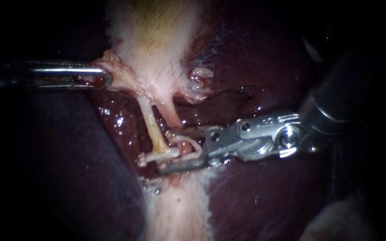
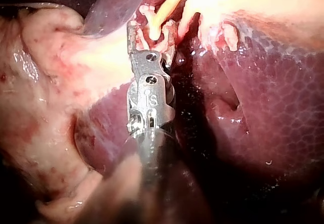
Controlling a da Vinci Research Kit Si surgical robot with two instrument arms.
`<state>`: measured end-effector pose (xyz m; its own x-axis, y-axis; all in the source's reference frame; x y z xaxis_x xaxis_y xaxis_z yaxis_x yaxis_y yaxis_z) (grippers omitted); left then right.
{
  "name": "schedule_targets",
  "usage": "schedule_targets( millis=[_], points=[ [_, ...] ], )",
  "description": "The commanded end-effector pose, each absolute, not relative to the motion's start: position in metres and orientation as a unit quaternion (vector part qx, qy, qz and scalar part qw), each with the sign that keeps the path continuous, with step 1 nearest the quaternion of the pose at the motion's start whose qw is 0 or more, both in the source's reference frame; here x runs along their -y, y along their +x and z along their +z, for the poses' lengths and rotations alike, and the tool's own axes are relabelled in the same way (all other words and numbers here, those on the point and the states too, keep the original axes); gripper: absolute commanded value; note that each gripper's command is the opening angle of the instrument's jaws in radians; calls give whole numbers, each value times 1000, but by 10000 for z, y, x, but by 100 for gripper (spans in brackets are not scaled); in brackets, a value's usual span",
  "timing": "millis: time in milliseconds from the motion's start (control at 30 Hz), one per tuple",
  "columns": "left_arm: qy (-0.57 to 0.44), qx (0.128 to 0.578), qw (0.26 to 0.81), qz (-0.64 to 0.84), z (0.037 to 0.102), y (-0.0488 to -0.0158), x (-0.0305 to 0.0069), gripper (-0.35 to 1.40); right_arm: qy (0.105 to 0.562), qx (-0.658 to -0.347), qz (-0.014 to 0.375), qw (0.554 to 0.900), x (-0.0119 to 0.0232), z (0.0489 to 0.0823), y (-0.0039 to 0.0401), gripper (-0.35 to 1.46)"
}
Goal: Clipping second clip left tube
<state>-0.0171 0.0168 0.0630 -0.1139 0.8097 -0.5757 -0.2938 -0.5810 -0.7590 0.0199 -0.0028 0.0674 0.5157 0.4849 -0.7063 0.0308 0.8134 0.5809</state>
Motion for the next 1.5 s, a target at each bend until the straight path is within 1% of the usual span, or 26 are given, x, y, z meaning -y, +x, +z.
schedule_targets(
  millis=[33, 267, 433, 600, 667, 767, 1000, 1267, 1500],
  points=[
    [-539, 239, 390, 707, 630, -171, -168, -35, 272, -472, 138, 827, 27, 676, 201, 50],
    [-539, 240, 389, 707, 629, -173, -167, -35, 281, -476, 134, 822, 22, 689, 225, 50],
    [-539, 239, 390, 707, 630, -175, -167, -35, 291, -484, 128, 815, 30, 695, 243, 50],
    [-539, 239, 390, 707, 630, -175, -167, -35, 305, -488, 118, 809, 39, 697, 249, 50],
    [-539, 239, 390, 707, 630, -176, -167, -35, 311, -495, 119, 803, 41, 695, 250, 50],
    [-539, 240, 390, 707, 630, -175, -167, -35, 321, -506, 122, 791, 42, 691, 250, 50],
    [-540, 240, 389, 707, 631, -174, -168, -35, 345, -528, 115, 767, 50, 677, 253, 50],
    [-540, 240, 389, 707, 633, -173, -169, -35, 375, -549, 84, 742, 65, 654, 263, 49],
    [-540, 240, 389, 707, 634, -173, -169, -35, 394, -554, 62, 730, 81, 631, 274, 47]
  ],
)
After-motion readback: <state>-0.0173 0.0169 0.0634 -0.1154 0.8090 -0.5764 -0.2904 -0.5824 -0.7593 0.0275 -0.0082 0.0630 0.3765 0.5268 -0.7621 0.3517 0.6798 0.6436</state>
